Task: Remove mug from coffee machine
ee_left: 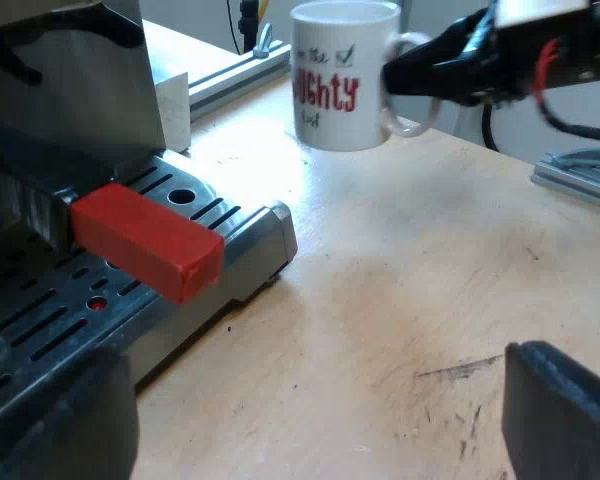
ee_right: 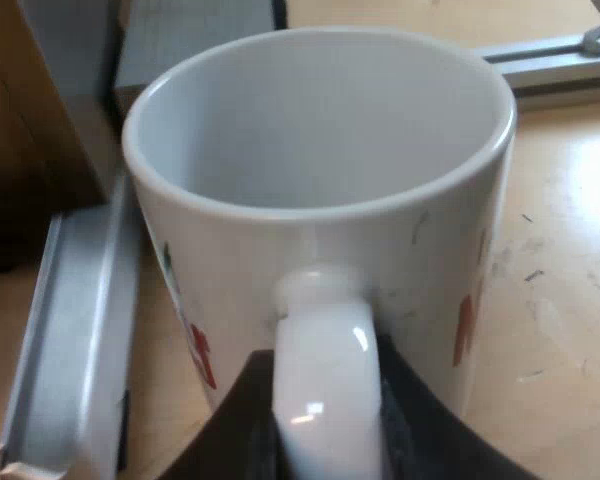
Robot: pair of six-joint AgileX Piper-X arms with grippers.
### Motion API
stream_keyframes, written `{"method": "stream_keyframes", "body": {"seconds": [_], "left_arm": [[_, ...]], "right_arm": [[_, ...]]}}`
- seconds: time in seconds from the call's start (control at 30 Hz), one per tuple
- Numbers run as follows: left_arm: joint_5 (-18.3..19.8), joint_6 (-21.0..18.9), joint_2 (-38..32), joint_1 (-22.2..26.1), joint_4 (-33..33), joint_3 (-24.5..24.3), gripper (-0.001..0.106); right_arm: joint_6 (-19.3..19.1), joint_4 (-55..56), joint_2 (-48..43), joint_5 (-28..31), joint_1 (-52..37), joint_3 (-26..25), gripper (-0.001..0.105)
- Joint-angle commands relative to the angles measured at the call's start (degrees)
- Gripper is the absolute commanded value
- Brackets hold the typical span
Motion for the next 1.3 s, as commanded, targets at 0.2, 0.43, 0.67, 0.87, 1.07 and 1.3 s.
{"method": "stream_keyframes", "body": {"seconds": [0.2, 0.43, 0.67, 0.87, 1.07, 1.3], "left_arm": [[0.7, -0.6, 0.0, -0.2, -0.6, 0.6, 0.077], [0.6, -0.6, 0.0, -0.2, -0.8, 0.8, 0.077], [0.4, -0.6, 0.0, -0.2, -0.8, 0.8, 0.077], [0.4, -0.6, 0.0, -0.2, -0.8, 0.8, 0.077], [0.4, -0.6, 0.0, -0.2, -0.8, 0.8, 0.077], [0.4, -0.6, 0.0, -0.2, -0.8, 0.8, 0.077]], "right_arm": [[-9.0, -16.4, 9.6, -5.2, -5.5, -0.6, 0.000], [-11.5, -27.1, 19.6, -8.0, -6.3, -0.6, 0.000], [-13.6, -37.1, 27.8, -8.0, -6.3, -0.6, 0.000], [-13.6, -39.7, 31.6, -8.0, -6.5, -0.6, 0.000], [-13.6, -45.7, 34.5, -8.1, -6.5, 1.4, 0.000], [-13.6, -51.3, 36.8, -8.0, -6.5, 4.7, 0.000]]}}
